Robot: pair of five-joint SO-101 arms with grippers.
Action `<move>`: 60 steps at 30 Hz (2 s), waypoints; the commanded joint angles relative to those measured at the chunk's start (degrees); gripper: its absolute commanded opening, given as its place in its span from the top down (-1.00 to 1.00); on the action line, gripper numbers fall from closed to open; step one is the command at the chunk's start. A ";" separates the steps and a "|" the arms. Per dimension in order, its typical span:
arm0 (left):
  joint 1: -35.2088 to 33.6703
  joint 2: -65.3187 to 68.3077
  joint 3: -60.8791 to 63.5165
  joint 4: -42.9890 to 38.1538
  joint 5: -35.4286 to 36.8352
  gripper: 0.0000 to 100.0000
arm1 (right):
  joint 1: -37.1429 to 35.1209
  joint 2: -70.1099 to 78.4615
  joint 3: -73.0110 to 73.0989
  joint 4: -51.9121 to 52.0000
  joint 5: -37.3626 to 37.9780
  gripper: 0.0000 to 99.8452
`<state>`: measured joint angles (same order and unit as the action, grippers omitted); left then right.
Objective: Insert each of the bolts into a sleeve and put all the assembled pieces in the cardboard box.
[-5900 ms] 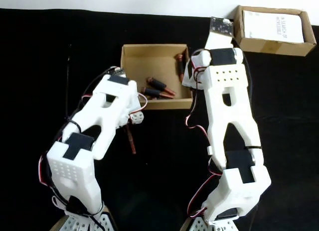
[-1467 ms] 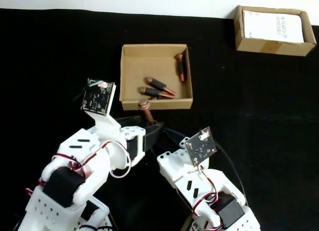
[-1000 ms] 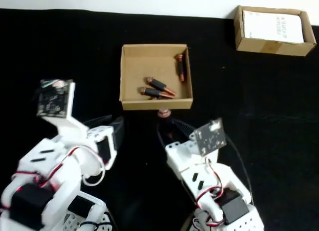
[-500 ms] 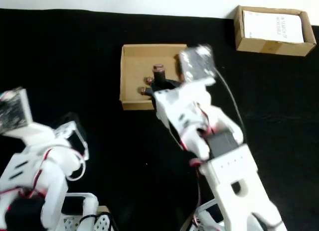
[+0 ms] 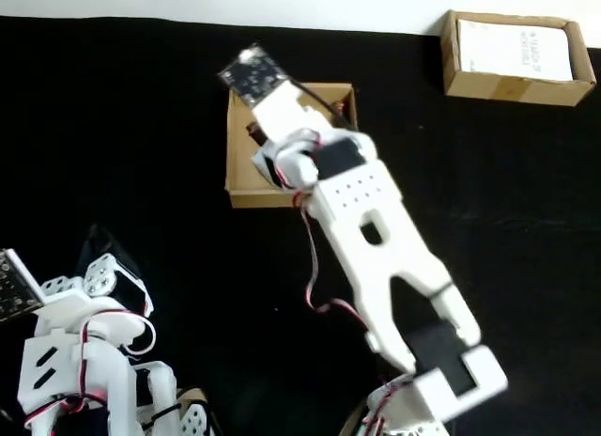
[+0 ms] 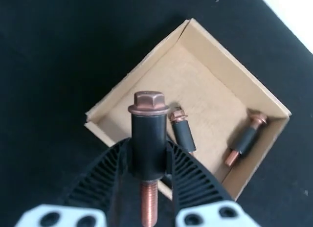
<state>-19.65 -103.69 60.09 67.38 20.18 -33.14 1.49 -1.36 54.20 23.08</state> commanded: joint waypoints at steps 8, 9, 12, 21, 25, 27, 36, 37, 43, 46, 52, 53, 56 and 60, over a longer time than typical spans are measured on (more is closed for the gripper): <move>-5.58 -0.40 6.46 -1.58 -0.26 0.98 | 4.70 15.96 -14.37 -0.04 23.03 0.98; -6.20 -0.40 7.25 -1.58 -0.26 0.98 | 5.05 17.19 -15.25 -0.04 24.18 0.98; -6.81 -0.40 9.45 -1.67 -0.35 0.98 | 5.76 20.62 -17.36 -0.04 26.20 0.98; -6.90 -0.40 14.99 -8.62 -0.35 0.98 | 5.93 28.88 -20.97 0.13 25.93 0.97; -6.90 -0.40 15.08 -8.18 -0.35 0.98 | 5.93 28.88 -20.88 0.40 25.93 0.97; -6.90 -0.40 15.08 -8.18 -0.35 0.98 | 5.93 28.79 -20.88 0.40 25.93 0.97; -6.90 -0.40 15.08 -8.09 -0.35 0.98 | 5.67 25.98 -20.97 7.43 25.85 0.73; -6.90 -0.40 15.08 -8.09 -0.35 0.98 | 5.67 25.10 -20.97 7.87 25.85 0.73; -6.81 -0.40 15.08 -8.09 -0.35 0.98 | 4.70 16.22 -20.88 14.64 21.36 0.80; -6.55 -0.40 15.16 -8.09 -0.35 0.98 | 4.00 10.07 -20.62 18.24 13.10 0.88; -6.55 -0.40 14.81 -8.09 -0.35 0.98 | 3.82 -2.51 -20.44 23.78 -1.32 0.98; -6.46 -0.40 14.73 -8.09 -0.35 0.98 | 3.82 -4.62 -20.35 25.19 -3.25 0.98; -5.58 -0.40 14.46 -8.09 -0.35 0.98 | 3.82 -10.68 -20.26 32.22 -8.79 0.98; -2.95 -0.40 11.38 -8.09 -0.35 0.98 | 3.82 -18.51 -20.26 40.92 -16.97 0.98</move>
<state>-24.92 -103.69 74.86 60.26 20.18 -29.01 -10.20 -19.30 90.24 11.12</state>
